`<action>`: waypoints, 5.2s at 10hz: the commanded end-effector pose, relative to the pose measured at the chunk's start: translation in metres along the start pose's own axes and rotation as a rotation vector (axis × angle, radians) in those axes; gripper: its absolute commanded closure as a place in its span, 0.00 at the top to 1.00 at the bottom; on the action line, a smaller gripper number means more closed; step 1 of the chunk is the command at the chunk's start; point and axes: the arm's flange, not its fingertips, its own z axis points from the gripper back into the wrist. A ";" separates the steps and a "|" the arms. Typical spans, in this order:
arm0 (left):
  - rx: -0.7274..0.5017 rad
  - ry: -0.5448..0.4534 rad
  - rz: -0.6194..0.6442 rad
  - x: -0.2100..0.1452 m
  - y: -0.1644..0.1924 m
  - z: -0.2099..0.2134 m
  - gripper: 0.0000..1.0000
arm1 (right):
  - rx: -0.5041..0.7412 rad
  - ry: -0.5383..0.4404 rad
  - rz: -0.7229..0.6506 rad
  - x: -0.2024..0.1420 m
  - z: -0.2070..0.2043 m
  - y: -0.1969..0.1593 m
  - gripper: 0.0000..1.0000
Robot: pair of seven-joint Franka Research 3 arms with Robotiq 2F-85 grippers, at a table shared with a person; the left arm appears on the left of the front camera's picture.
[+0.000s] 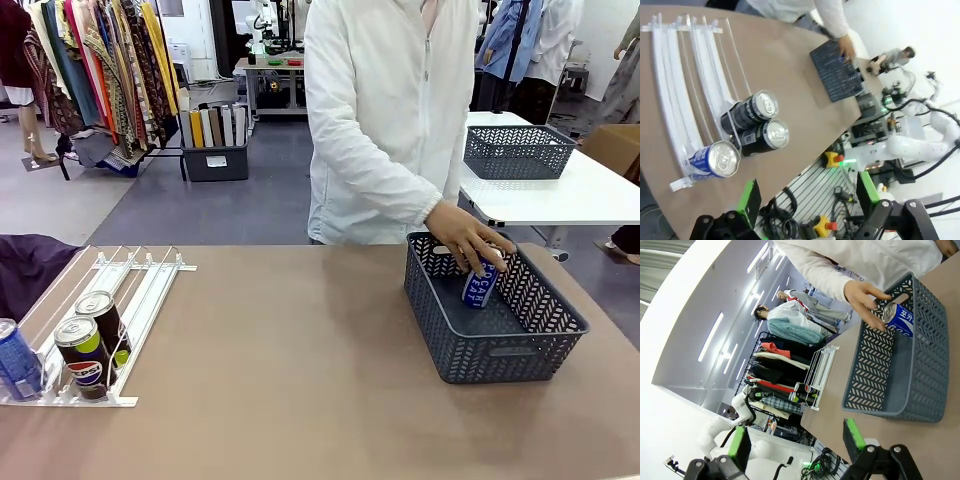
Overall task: Retrieve and store the cans from the dispenser.
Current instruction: Pick up the last remaining can from one row of the Automatic Can Dispenser and place it in the middle of the table.
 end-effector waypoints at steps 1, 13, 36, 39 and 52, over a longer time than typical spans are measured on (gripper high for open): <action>0.356 0.207 0.004 0.012 -0.039 -0.014 1.00 | 0.004 0.009 -0.002 0.001 0.001 0.004 1.00; 0.796 0.402 0.088 0.041 -0.065 -0.118 1.00 | 0.004 0.009 -0.002 0.001 0.001 0.004 1.00; 0.963 0.406 0.282 0.013 0.023 -0.186 0.12 | 0.004 0.009 -0.002 0.001 0.001 0.004 1.00; 0.984 0.391 0.281 0.014 0.024 -0.185 0.00 | 0.004 0.009 -0.002 0.001 0.001 0.004 1.00; 0.770 0.016 0.038 0.009 -0.170 -0.016 0.00 | 0.004 0.009 -0.002 0.001 0.001 0.004 1.00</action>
